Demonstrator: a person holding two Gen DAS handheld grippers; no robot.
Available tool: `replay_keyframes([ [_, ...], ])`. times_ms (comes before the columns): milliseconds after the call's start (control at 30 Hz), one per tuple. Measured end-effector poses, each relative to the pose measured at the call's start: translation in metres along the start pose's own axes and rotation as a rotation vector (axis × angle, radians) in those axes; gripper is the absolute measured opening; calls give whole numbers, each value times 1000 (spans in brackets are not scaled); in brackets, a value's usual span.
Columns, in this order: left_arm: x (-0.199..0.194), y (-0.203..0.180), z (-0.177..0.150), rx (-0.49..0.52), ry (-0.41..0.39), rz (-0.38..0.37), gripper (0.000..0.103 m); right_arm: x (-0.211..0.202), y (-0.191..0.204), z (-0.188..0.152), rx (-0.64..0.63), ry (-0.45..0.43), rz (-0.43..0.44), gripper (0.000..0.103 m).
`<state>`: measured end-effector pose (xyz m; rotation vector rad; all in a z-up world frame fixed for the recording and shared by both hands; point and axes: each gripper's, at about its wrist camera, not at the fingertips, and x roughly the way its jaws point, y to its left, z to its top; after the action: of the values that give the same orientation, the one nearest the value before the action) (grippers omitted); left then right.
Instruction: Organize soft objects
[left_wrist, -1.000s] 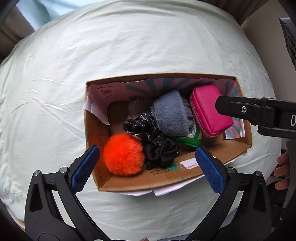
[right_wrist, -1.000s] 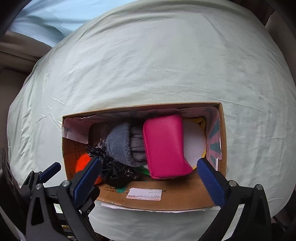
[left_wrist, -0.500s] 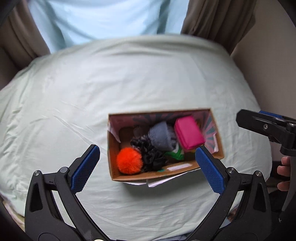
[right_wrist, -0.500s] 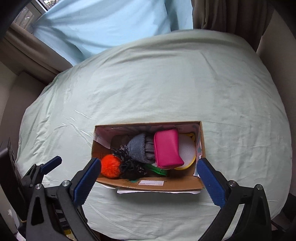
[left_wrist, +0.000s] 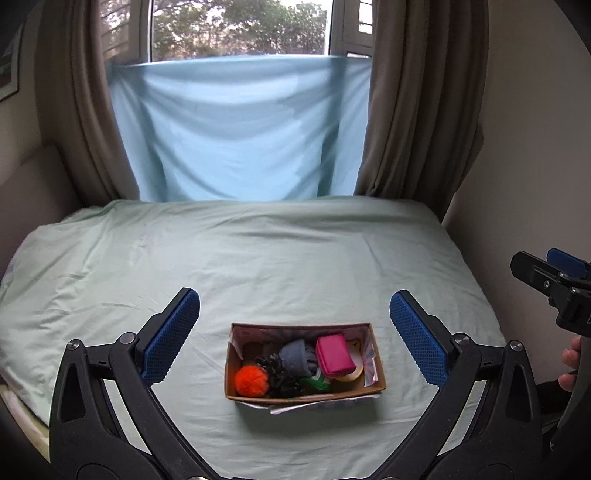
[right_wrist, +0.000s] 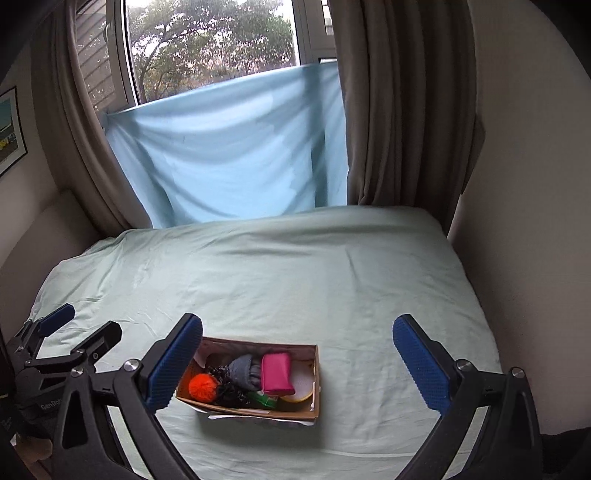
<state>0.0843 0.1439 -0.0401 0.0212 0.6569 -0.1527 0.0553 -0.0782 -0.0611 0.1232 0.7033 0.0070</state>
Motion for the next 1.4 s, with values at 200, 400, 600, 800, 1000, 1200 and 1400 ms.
replay_keyframes([
  [200,-46,-25,3,48,-108,41,103,-38,-17,-5,1,-96,-23,103],
  [400,-70,-40,-3,57,-164,39,103,-59,-23,-15,-24,-166,-47,103],
  [600,-76,-48,-5,61,-188,35,103,-71,-29,-19,-23,-198,-58,103],
  [800,-81,-54,-8,72,-194,24,103,-80,-30,-20,-27,-220,-68,103],
  [1000,-85,-54,-11,67,-200,24,103,-85,-30,-22,-35,-232,-70,103],
  [1200,-89,-54,-13,62,-209,24,103,-88,-29,-22,-38,-239,-70,103],
  [1400,-92,-55,-12,61,-221,29,103,-92,-28,-22,-41,-249,-67,103],
])
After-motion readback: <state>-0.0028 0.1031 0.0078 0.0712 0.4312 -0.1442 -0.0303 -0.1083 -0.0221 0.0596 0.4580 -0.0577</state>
